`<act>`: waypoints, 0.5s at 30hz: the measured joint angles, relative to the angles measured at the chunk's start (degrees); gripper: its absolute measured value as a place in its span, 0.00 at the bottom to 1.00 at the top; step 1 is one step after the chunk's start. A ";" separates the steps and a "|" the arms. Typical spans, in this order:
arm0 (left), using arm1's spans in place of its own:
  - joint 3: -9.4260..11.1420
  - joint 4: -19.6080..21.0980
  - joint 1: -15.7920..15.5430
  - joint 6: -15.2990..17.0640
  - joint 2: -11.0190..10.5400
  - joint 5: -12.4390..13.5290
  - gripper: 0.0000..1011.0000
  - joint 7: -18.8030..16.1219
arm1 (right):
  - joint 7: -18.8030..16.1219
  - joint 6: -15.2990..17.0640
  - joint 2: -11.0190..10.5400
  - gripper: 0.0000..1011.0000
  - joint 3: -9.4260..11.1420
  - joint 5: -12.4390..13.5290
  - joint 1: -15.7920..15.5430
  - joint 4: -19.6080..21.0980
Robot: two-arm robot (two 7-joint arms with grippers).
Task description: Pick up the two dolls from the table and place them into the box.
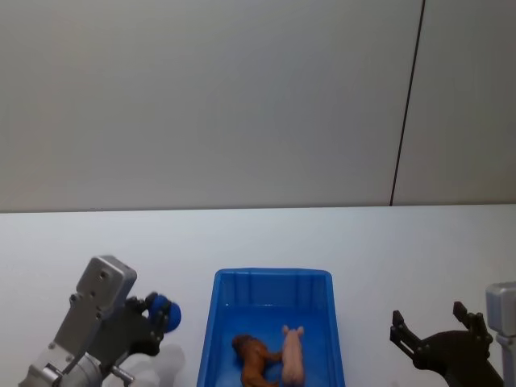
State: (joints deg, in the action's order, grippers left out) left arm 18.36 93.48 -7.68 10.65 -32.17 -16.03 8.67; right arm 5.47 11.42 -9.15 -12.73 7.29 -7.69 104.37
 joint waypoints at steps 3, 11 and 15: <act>-0.25 1.13 0.11 -1.71 -0.14 0.26 0.17 -0.47 | 0.00 0.00 0.00 0.99 0.00 0.01 0.00 0.00; -0.51 2.58 -0.13 -5.06 0.02 0.06 0.12 1.16 | 0.00 0.00 0.00 0.99 0.00 0.00 0.00 0.00; -0.51 2.88 -0.50 -6.44 0.39 -0.39 0.10 2.83 | 0.00 0.00 0.00 0.99 0.00 0.00 0.00 0.00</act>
State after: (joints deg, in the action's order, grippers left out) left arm 17.84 96.36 -8.17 4.21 -31.78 -16.42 11.49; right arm 5.47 11.42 -9.15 -12.73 7.30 -7.69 104.37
